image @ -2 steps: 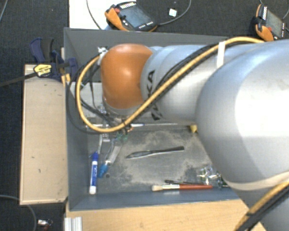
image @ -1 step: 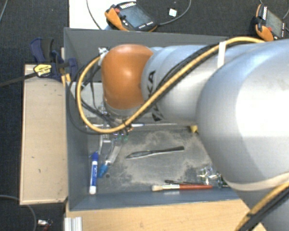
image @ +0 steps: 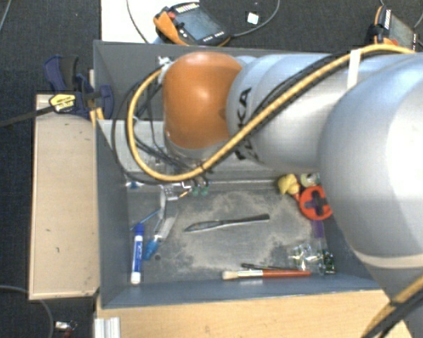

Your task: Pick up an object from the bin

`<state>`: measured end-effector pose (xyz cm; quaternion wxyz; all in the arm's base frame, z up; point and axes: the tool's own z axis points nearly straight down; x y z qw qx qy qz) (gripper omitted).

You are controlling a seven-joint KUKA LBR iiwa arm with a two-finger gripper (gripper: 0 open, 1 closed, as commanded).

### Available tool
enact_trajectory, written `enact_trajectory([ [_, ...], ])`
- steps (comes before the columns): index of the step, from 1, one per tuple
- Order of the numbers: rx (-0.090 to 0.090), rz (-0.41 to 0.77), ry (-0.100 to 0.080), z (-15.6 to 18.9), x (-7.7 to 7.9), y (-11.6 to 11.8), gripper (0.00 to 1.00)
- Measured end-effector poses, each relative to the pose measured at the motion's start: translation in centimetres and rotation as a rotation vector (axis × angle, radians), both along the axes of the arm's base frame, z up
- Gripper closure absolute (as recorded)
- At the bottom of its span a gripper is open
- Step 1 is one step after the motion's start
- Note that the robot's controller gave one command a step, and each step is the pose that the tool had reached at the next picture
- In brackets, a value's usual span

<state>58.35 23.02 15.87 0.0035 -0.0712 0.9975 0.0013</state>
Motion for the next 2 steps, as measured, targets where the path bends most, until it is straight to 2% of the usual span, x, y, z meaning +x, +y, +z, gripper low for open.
enact_trajectory([
  [1, 0.003, -0.191, 0.0, 1.1, -0.3, 1.5, 0.0],
  [2, 0.005, -0.151, -0.005, -0.1, 0.1, 1.4, 0.0],
])
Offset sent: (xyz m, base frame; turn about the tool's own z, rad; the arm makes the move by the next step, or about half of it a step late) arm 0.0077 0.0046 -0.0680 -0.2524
